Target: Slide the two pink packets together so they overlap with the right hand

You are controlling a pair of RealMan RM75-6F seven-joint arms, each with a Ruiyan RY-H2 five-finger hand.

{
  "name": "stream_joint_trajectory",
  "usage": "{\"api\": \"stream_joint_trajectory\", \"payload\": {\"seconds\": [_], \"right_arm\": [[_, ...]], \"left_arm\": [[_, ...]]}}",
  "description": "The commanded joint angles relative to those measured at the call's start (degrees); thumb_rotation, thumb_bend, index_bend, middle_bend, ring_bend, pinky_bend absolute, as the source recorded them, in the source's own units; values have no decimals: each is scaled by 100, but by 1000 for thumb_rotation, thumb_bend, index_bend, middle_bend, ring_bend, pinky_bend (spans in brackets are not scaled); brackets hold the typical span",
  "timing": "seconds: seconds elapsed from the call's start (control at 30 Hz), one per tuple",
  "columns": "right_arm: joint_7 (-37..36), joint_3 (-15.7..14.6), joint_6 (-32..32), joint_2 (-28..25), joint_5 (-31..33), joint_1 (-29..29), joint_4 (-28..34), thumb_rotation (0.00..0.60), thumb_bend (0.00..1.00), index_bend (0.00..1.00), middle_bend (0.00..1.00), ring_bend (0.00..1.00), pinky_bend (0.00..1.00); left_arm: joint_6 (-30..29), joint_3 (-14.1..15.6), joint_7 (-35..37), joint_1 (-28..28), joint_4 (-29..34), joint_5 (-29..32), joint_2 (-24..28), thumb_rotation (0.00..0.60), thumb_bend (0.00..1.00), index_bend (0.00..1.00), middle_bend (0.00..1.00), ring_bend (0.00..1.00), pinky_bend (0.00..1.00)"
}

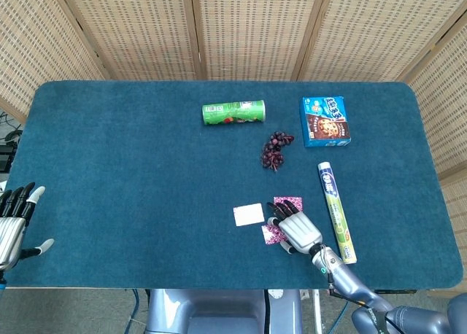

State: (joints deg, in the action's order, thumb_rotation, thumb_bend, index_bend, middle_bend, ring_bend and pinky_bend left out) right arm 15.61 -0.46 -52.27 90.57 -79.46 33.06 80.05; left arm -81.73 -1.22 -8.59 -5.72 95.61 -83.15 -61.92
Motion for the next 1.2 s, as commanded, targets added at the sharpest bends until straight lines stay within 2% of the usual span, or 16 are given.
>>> {"api": "stream_joint_trajectory", "payload": {"seconds": [0.03,0.17,0.47,1.2], "right_arm": [[-9,-5,-8,23,-8,-5,-13,600,438,697,0,0,0],[-118,-28,-108,55,-127,-32,-54,600,448,733,0,0,0],[-267,-65,-219,58,-298,-61,-92,600,453,737,1,0,0],[-106,78,-188,-11,-200,5,117,600,454,738,5,0,0]], "left_arm": [[1,3,8,1,-3,-2,1,600,0,0,0,0,0],[5,3,19,-1,-5,-6,4,600,0,0,0,0,0],[-2,3,15,1,-8,-9,2,600,0,0,0,0,0],[8,5,20,-3,-3,-8,7,600,1,0,0,0,0]]}}
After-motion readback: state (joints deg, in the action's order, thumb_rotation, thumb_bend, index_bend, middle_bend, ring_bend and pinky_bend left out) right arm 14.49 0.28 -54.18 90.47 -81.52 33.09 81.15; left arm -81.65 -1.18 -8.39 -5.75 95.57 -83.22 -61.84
